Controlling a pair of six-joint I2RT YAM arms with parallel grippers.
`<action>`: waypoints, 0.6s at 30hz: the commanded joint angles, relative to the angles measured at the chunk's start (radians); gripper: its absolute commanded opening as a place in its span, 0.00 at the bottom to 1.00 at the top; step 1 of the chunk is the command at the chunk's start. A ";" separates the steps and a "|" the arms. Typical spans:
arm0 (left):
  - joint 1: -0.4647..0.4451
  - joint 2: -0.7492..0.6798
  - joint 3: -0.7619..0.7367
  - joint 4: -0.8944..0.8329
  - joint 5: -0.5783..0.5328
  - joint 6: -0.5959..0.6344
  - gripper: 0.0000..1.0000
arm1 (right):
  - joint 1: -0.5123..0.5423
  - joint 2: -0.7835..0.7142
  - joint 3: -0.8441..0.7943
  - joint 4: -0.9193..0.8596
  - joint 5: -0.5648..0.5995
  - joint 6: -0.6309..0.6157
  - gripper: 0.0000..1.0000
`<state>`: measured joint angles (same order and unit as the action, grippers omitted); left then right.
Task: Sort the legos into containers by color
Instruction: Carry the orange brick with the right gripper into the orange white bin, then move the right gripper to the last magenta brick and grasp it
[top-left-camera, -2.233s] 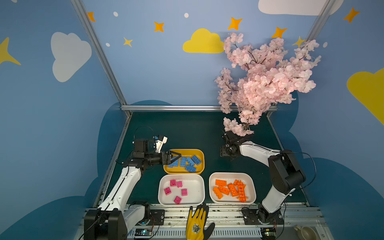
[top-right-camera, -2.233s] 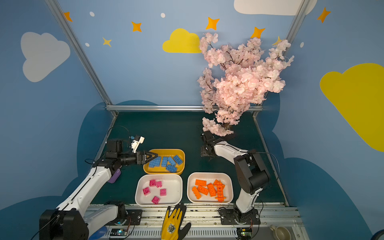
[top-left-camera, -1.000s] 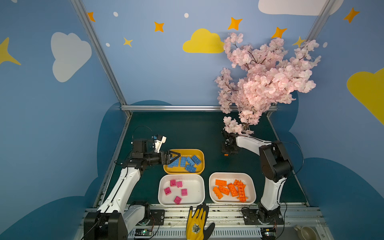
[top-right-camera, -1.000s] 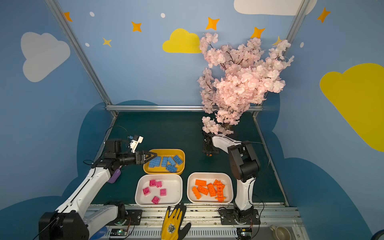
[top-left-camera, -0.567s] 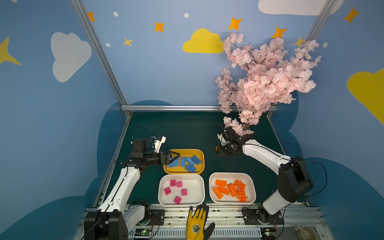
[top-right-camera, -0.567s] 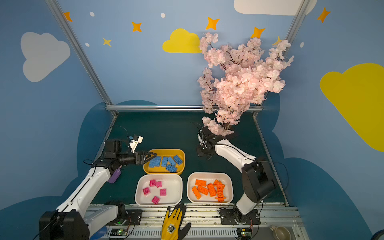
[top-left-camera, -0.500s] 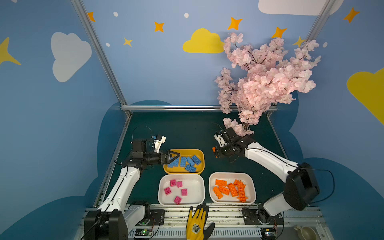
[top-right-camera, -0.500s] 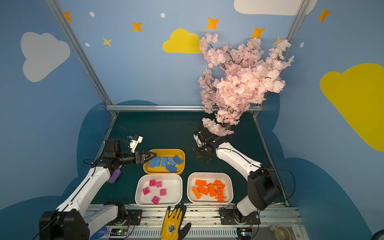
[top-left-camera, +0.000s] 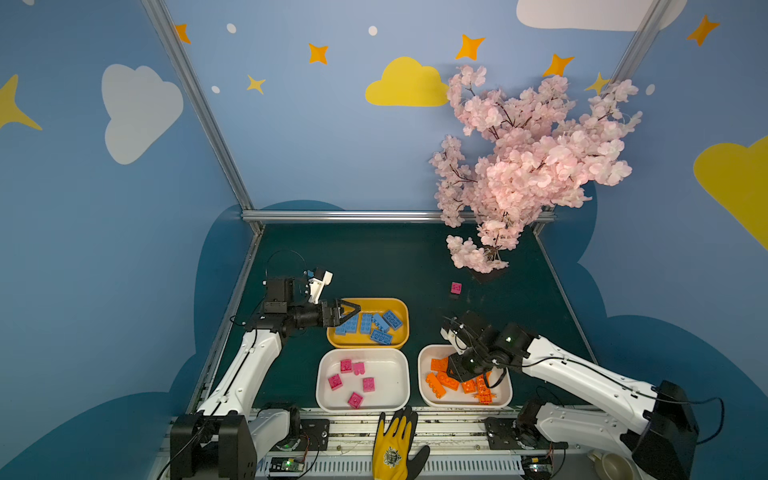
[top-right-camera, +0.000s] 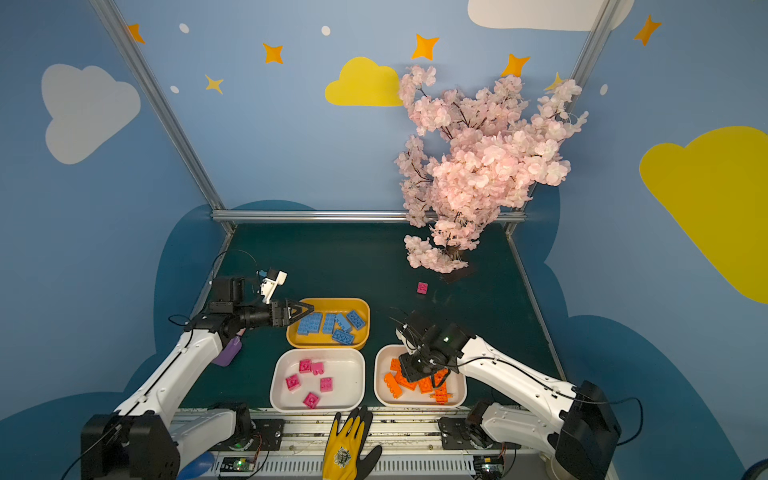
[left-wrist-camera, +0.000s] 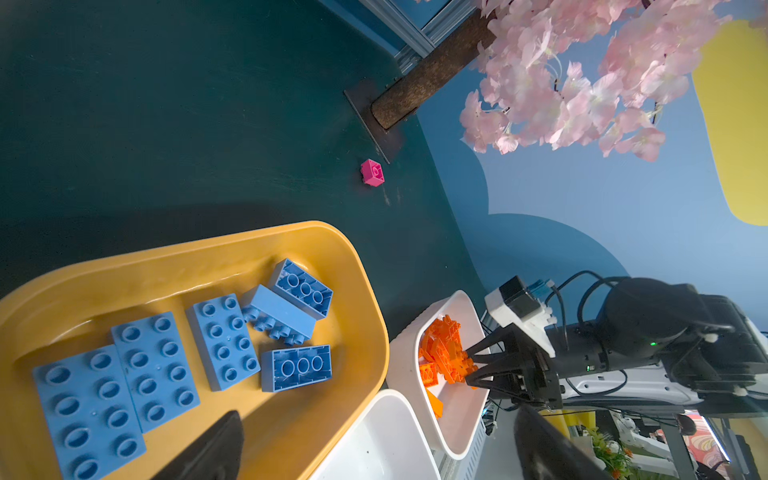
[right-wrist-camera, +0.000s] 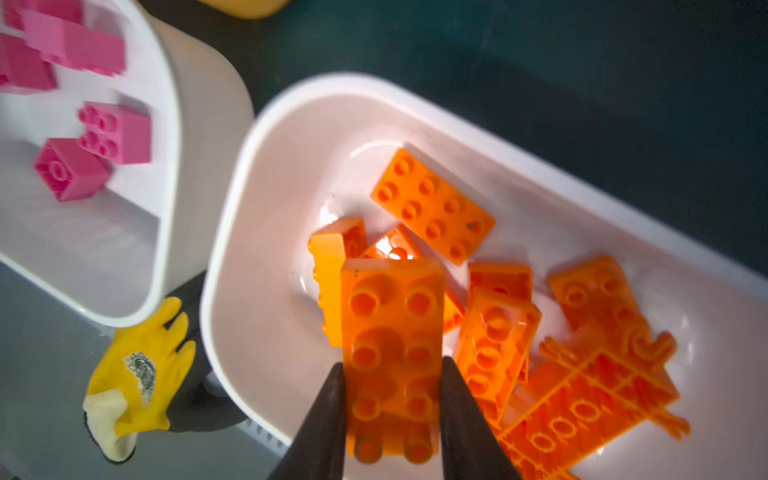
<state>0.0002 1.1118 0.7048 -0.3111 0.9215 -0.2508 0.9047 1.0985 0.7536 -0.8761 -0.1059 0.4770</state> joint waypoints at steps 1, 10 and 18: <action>0.006 0.009 0.027 0.011 0.023 0.015 0.99 | 0.011 -0.007 -0.036 -0.059 -0.001 0.078 0.25; 0.006 -0.008 0.019 -0.006 0.017 0.027 0.99 | -0.038 -0.072 0.119 -0.104 0.158 -0.010 0.66; 0.006 -0.003 0.018 0.010 0.020 0.016 1.00 | -0.323 0.012 0.082 0.267 0.322 -0.109 0.69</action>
<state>0.0002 1.1172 0.7048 -0.3088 0.9241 -0.2428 0.6353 1.0519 0.8413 -0.7673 0.1268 0.4137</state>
